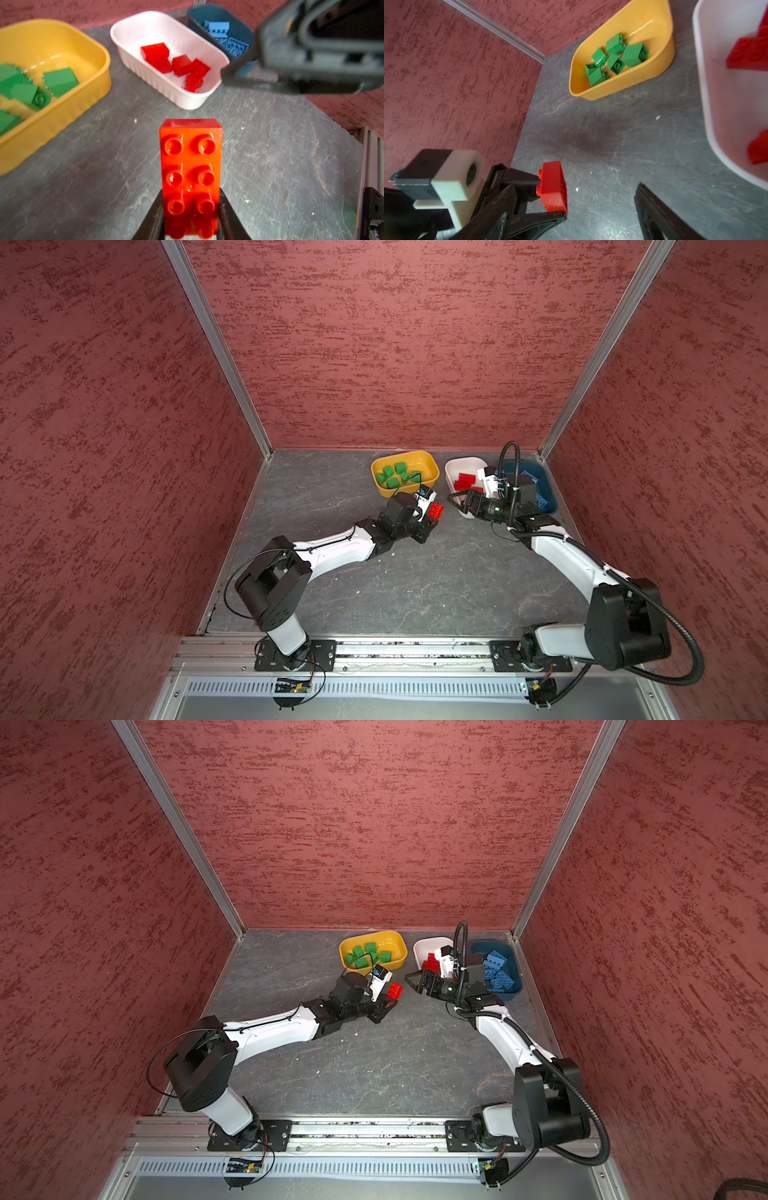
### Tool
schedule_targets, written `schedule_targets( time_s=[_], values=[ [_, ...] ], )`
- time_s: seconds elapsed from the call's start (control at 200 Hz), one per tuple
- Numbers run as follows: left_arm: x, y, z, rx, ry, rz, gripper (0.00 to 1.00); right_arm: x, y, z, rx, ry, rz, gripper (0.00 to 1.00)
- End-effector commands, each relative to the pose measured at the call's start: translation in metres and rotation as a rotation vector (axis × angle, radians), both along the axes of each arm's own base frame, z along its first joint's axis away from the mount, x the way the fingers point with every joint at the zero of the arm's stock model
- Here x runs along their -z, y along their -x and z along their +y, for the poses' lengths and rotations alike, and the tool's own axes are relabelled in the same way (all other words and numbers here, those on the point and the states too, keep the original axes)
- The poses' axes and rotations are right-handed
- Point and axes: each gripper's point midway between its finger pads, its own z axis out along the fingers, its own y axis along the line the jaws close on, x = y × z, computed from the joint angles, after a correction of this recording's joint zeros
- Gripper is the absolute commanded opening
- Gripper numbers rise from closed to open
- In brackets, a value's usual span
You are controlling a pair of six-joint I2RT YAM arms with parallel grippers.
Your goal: Sort the legos into containers by color
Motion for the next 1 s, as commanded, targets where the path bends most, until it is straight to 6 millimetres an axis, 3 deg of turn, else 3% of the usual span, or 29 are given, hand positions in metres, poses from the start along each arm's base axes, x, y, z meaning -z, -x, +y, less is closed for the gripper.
schedule_targets(
  time_s=[0.0, 0.13, 0.245, 0.326, 0.376, 0.441, 0.456, 0.541, 0.621, 0.676, 0.751, 0.791, 0.801, 0.902, 0.992],
  values=[
    [-0.027, -0.007, -0.022, 0.091, 0.042, -0.118, 0.16, -0.004, 0.015, 0.022, -0.128, -0.059, 0.001, 0.81],
    [-0.028, -0.011, -0.029, 0.103, 0.033, -0.124, 0.16, 0.005, 0.011, 0.029, -0.13, -0.032, 0.009, 0.63],
    [-0.031, -0.012, -0.031, 0.107, 0.042, -0.13, 0.17, 0.012, -0.001, 0.025, -0.088, 0.012, 0.015, 0.34],
    [-0.03, -0.016, -0.03, 0.091, 0.036, -0.13, 0.22, 0.005, -0.012, 0.018, -0.034, 0.027, -0.034, 0.22],
    [-0.029, -0.021, -0.024, 0.054, 0.029, -0.123, 0.36, -0.003, -0.024, 0.011, 0.013, 0.038, -0.064, 0.17],
    [-0.027, -0.03, -0.011, -0.019, 0.021, -0.103, 0.72, -0.012, -0.043, -0.006, 0.102, 0.056, -0.099, 0.14],
    [-0.026, -0.032, -0.007, -0.037, 0.02, -0.096, 0.79, -0.005, -0.051, -0.011, 0.125, 0.068, -0.084, 0.13],
    [-0.024, -0.043, 0.023, -0.135, 0.001, -0.079, 0.97, 0.012, -0.085, -0.053, 0.298, 0.14, -0.059, 0.13],
    [-0.02, -0.051, 0.064, -0.266, -0.034, -0.087, 0.99, 0.031, -0.115, -0.097, 0.454, 0.199, -0.032, 0.18],
    [-0.015, -0.053, 0.099, -0.357, -0.062, -0.082, 0.99, 0.039, -0.133, -0.11, 0.478, 0.234, -0.034, 0.31],
    [-0.011, -0.057, 0.154, -0.512, -0.114, -0.09, 0.99, 0.04, -0.151, -0.115, 0.445, 0.301, -0.044, 0.63],
    [-0.009, -0.056, 0.185, -0.6, -0.141, -0.098, 0.99, 0.033, -0.156, -0.119, 0.446, 0.342, -0.072, 0.94],
    [-0.01, -0.055, 0.193, -0.621, -0.146, -0.102, 0.99, 0.031, -0.156, -0.121, 0.452, 0.351, -0.079, 0.98],
    [-0.007, -0.045, 0.268, -0.831, -0.228, -0.124, 0.99, 0.005, -0.147, -0.144, 0.527, 0.432, -0.185, 0.99],
    [0.005, -0.031, 0.331, -1.007, -0.309, -0.109, 0.99, -0.016, -0.121, -0.181, 0.688, 0.515, -0.266, 0.99]
  ],
)
